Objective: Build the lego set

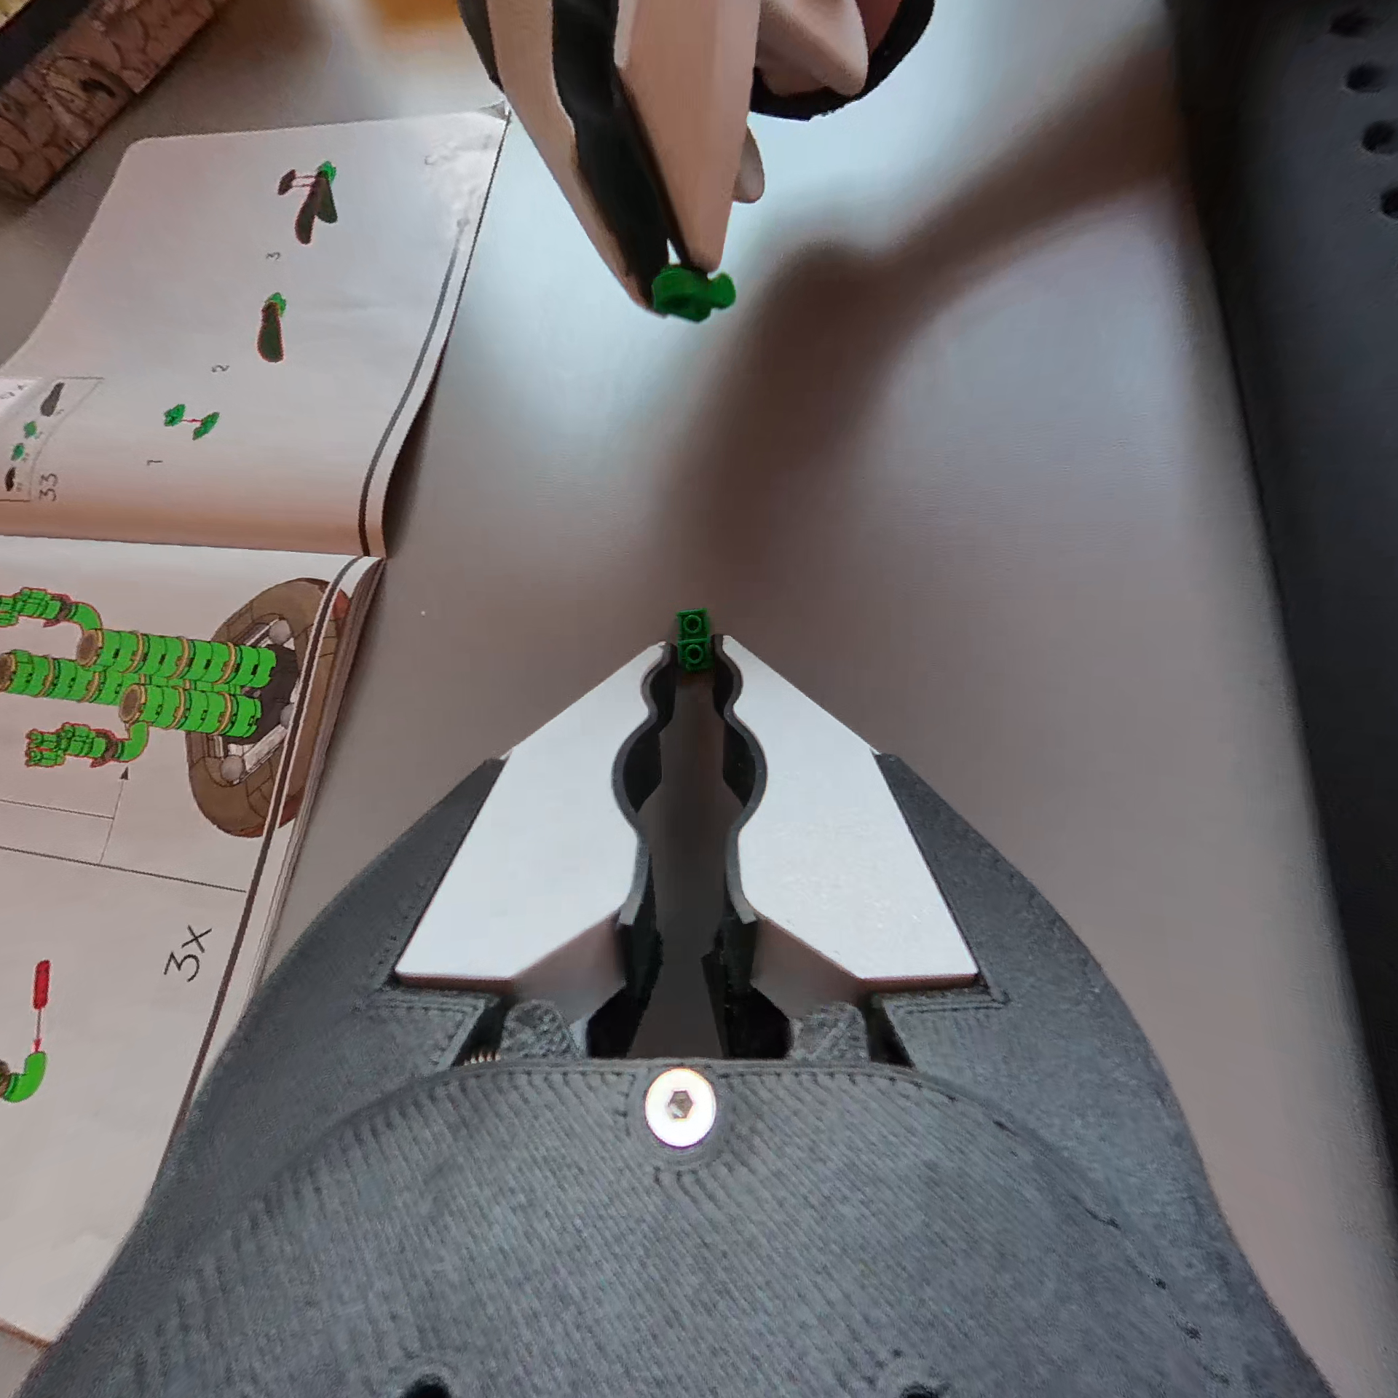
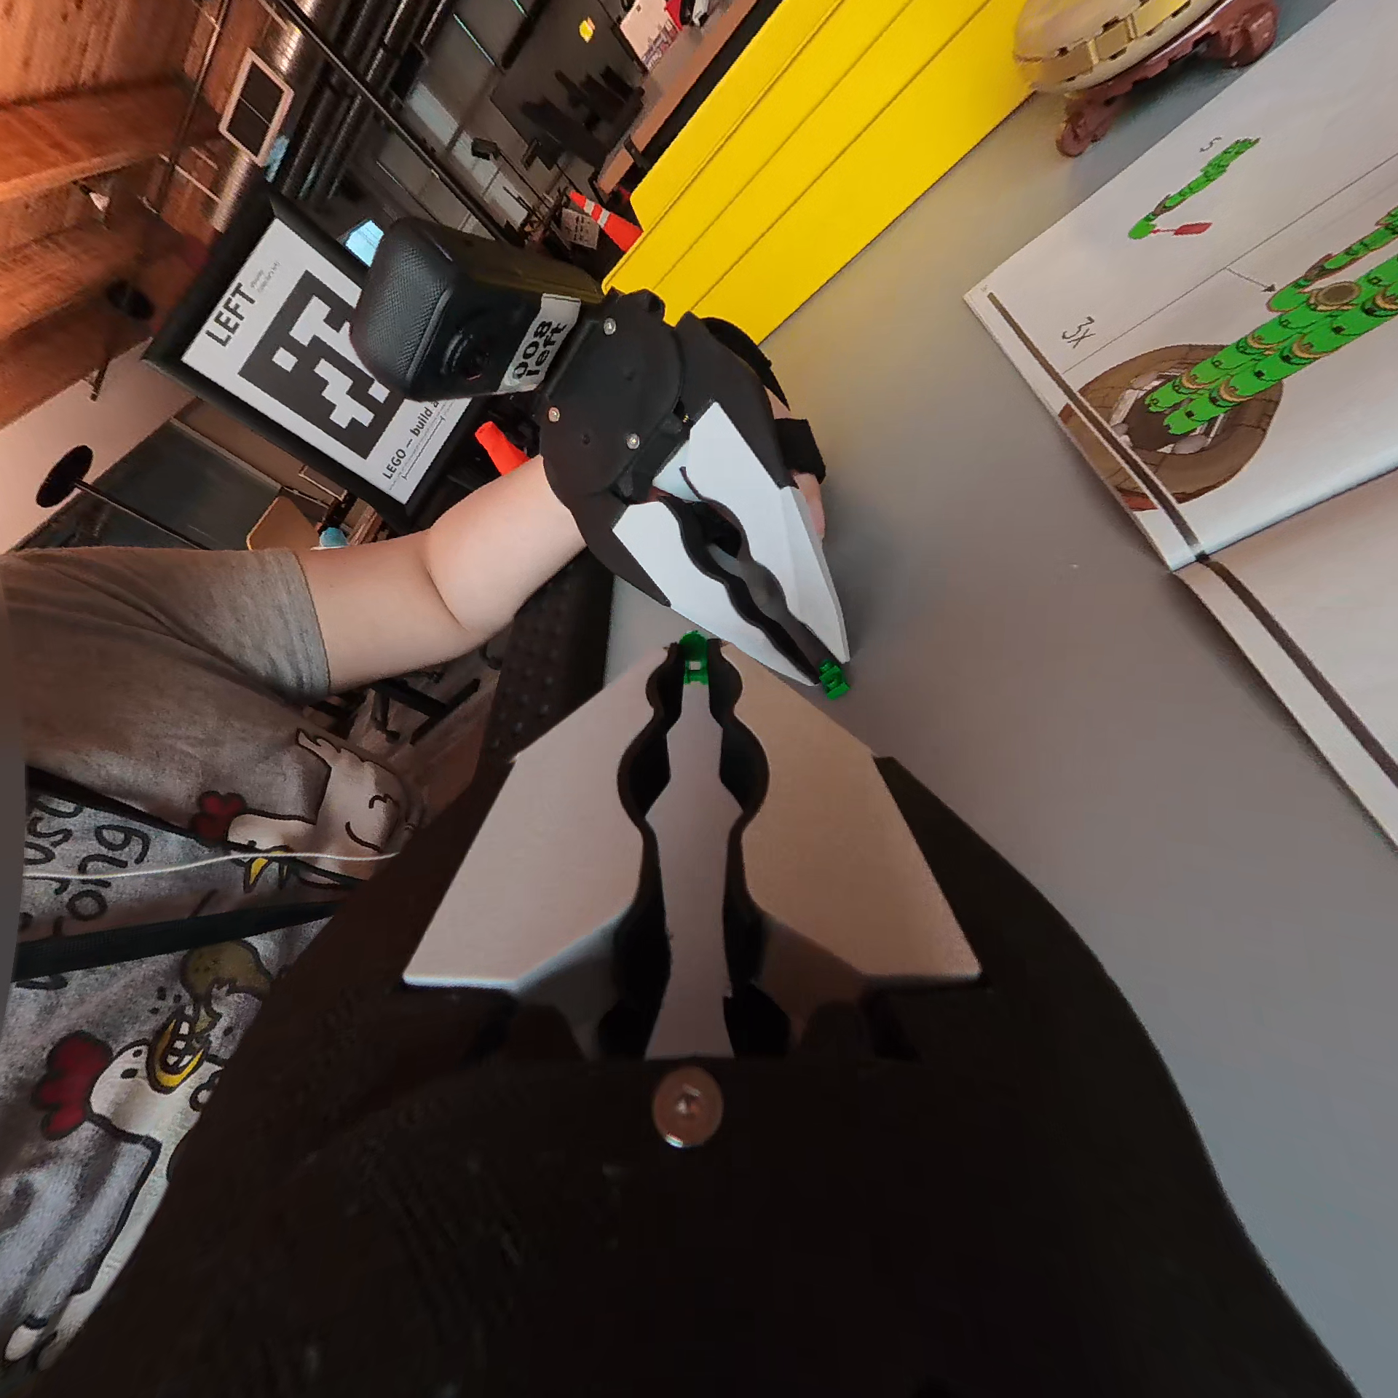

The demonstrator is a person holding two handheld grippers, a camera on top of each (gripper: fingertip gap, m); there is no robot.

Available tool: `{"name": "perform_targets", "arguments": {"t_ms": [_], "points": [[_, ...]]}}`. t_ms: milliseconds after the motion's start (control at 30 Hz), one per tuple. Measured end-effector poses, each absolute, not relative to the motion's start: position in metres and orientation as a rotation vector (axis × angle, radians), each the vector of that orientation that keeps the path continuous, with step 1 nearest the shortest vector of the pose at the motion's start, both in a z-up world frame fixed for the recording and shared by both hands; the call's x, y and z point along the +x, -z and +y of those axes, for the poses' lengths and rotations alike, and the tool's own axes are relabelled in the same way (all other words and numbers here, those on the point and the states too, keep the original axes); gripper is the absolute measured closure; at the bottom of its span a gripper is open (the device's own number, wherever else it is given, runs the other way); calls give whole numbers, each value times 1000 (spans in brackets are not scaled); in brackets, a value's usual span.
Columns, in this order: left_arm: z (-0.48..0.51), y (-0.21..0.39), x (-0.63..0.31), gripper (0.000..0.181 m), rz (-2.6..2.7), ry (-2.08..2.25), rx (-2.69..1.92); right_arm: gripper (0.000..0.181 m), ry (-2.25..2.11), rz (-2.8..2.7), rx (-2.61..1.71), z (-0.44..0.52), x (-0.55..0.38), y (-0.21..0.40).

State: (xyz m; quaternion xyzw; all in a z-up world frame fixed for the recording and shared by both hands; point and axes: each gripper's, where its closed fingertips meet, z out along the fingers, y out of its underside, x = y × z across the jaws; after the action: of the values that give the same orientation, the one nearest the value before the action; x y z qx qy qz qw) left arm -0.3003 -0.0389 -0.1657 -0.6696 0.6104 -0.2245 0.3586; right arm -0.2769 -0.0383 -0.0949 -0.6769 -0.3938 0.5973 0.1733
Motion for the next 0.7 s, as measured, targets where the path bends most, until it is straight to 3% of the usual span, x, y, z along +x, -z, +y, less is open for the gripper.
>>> {"name": "perform_targets", "arguments": {"t_ms": [233,533,700], "points": [[-36,166,-298,175,1582,535,-1712,176,-1486,-1247,-1945,-38,-277,113],[-39,144,-299,175,1654,131,-1463,176,-514,-1742,-1445,-46,-288,124],[-37,136,-301,175,1681,-101,-1333,176,-224,-1778,-1278,-41,-293,121]]}}
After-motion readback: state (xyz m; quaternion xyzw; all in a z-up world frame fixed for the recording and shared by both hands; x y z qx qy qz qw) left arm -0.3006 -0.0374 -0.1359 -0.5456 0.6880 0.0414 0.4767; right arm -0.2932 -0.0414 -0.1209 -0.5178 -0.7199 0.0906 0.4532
